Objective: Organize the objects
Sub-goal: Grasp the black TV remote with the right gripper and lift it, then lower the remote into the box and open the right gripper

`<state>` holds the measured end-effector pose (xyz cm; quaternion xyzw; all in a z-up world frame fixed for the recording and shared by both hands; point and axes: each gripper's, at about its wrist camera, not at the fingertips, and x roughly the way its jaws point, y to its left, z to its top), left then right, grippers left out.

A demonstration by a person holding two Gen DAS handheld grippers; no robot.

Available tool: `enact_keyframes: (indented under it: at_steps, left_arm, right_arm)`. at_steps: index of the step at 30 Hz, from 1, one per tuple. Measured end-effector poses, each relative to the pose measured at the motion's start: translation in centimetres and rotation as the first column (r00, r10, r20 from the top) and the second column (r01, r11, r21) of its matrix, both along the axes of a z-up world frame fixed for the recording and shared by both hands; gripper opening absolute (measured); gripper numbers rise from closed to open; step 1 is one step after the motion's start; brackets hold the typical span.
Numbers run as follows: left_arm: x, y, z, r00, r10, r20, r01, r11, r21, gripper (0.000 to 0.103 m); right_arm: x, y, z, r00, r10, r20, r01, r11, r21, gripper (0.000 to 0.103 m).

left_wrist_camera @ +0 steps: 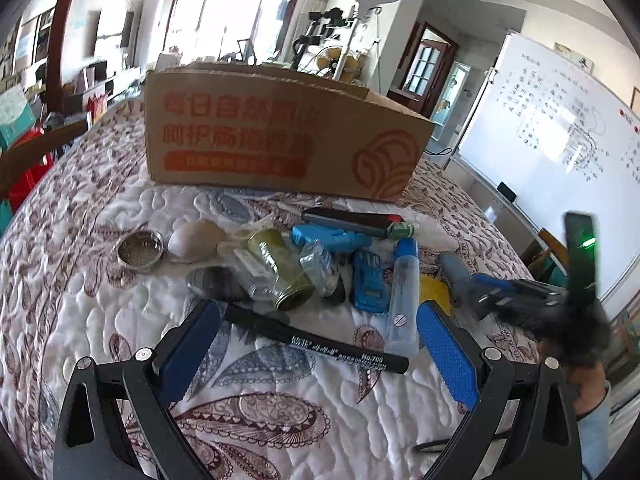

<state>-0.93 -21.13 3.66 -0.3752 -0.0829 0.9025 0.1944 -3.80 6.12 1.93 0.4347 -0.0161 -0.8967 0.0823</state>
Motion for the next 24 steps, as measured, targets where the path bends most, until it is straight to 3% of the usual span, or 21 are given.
enact_keyframes:
  at_steps: [2, 4, 8, 12, 16, 21, 24]
  left_arm:
    - [-0.3, -0.4, -0.2, 0.999, 0.017, 0.032, -0.018, 1.0, 0.017, 0.099]
    - [-0.3, -0.8, -0.3, 0.998, 0.026, 0.056, -0.028, 0.999, 0.041, 0.099]
    - [-0.3, -0.9, -0.6, 0.996, 0.032, 0.08, -0.035, 0.998, 0.044, 0.099]
    - [-0.3, -0.2, -1.3, 0.994, 0.054, 0.098, -0.051, 0.998, -0.034, 0.099]
    - [-0.5, 0.6, -2.2, 0.991, 0.046, 0.125, -0.036, 0.996, -0.081, 0.099]
    - [-0.4, 0.9, -2.2, 0.992, 0.045, 0.121, -0.032, 0.994, -0.106, 0.099]
    - [-0.5, 0.4, -2.1, 0.991, 0.062, 0.12, -0.05, 0.994, -0.1, 0.099]
  right_arm:
    - [0.7, 1.4, 1.9, 0.999, -0.012, -0.04, 0.006, 0.989, -0.145, 0.0]
    - [1.1, 1.9, 4.5, 0.994, -0.012, -0.104, -0.011, 0.977, -0.214, 0.0]
    - [0.4, -0.1, 11.2, 0.96, 0.023, -0.278, -0.069, 0.985, -0.16, 0.0]
    - [-3.6, -4.1, 16.2, 0.932, 0.082, -0.354, -0.107, 0.993, -0.05, 0.0]
    - [-10.7, -8.3, 17.1, 0.954, 0.087, -0.286, -0.063, 0.994, 0.095, 0.0]
    - [-18.3, -10.3, 13.8, 0.99, 0.044, -0.133, -0.024, 0.989, 0.147, 0.0]
    - [-20.9, -10.3, 12.0, 0.996, 0.016, -0.086, -0.004, 0.99, 0.141, 0.0]
